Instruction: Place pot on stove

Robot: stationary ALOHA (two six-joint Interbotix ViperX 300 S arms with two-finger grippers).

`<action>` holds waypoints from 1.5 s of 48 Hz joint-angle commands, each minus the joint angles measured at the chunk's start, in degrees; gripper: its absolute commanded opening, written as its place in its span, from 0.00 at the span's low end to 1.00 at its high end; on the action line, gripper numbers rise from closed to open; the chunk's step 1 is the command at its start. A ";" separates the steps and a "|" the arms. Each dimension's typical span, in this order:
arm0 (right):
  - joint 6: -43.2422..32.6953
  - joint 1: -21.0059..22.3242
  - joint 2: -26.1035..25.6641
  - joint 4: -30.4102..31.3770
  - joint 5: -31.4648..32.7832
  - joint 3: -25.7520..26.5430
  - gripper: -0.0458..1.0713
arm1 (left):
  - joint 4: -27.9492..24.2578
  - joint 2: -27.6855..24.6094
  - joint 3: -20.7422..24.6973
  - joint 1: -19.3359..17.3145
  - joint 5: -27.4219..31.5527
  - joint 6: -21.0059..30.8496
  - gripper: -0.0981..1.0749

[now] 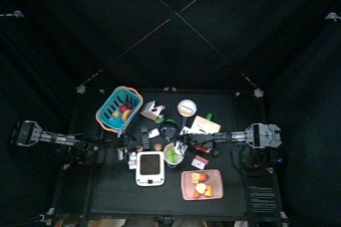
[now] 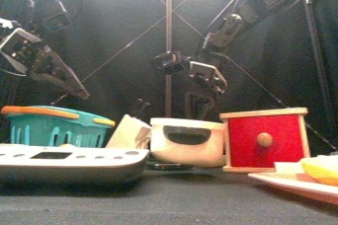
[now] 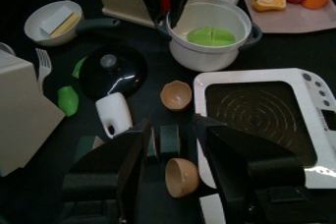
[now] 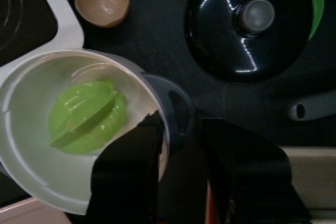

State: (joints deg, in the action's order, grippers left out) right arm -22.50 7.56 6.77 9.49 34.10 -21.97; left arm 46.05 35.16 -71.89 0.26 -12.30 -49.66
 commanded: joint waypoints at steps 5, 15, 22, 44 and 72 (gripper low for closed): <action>-0.09 0.09 -2.90 -3.52 -0.18 4.04 0.51 | -0.09 4.31 0.26 0.00 0.18 0.09 0.77; -0.26 -0.62 -0.70 -7.12 -2.29 7.73 0.51 | 0.00 9.49 -2.37 -0.09 0.18 0.18 0.77; -0.53 -2.29 2.29 -7.38 -3.25 10.81 0.51 | 0.09 10.81 -3.16 -0.09 0.26 0.18 0.77; -0.62 -6.06 11.60 -8.44 -1.85 21.18 0.51 | 0.00 10.81 -3.34 -0.09 0.70 0.18 0.77; -0.79 -6.50 14.77 -5.54 3.25 26.63 0.51 | 0.09 10.72 -3.52 -0.09 0.70 0.18 0.77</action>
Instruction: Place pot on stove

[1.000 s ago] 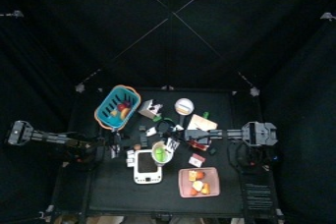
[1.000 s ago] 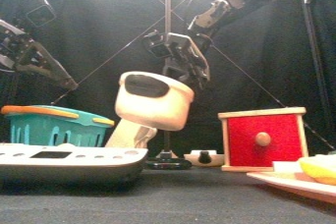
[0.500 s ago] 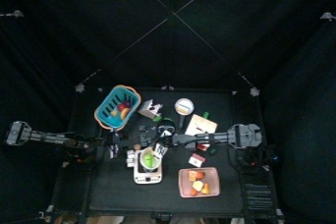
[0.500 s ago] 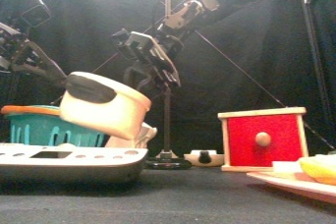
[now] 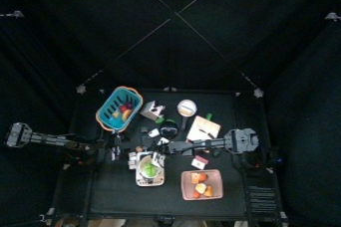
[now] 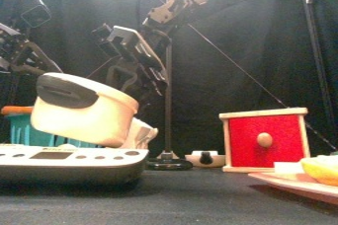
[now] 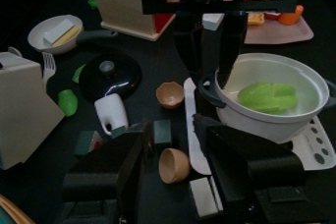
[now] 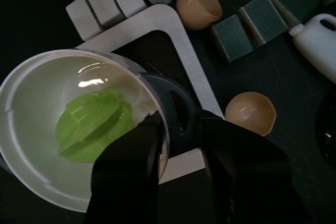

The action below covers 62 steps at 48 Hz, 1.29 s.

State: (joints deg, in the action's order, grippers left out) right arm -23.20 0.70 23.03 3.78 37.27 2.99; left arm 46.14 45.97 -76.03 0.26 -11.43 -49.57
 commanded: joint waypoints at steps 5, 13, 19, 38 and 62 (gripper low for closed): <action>-0.09 0.44 -1.23 0.00 0.26 1.58 0.52 | 0.00 0.00 0.62 -0.09 -0.09 0.09 0.77; -0.18 0.44 -0.79 0.00 0.44 1.67 0.53 | -0.09 0.00 0.62 -0.09 -0.18 0.00 0.77; -0.18 0.44 -0.79 0.18 0.18 1.76 0.58 | 0.00 0.00 0.62 -0.09 -0.18 0.09 0.77; -0.09 0.53 -0.97 0.88 0.53 2.02 0.73 | 0.00 -0.09 0.62 -0.09 -0.18 0.09 0.77; 0.88 0.62 -3.87 2.20 1.05 1.14 0.73 | -0.18 -0.09 0.53 -0.09 -0.18 0.00 0.77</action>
State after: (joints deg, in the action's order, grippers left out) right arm -22.32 0.88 23.64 5.45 38.50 3.34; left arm 46.14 45.97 -76.20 0.26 -11.34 -49.57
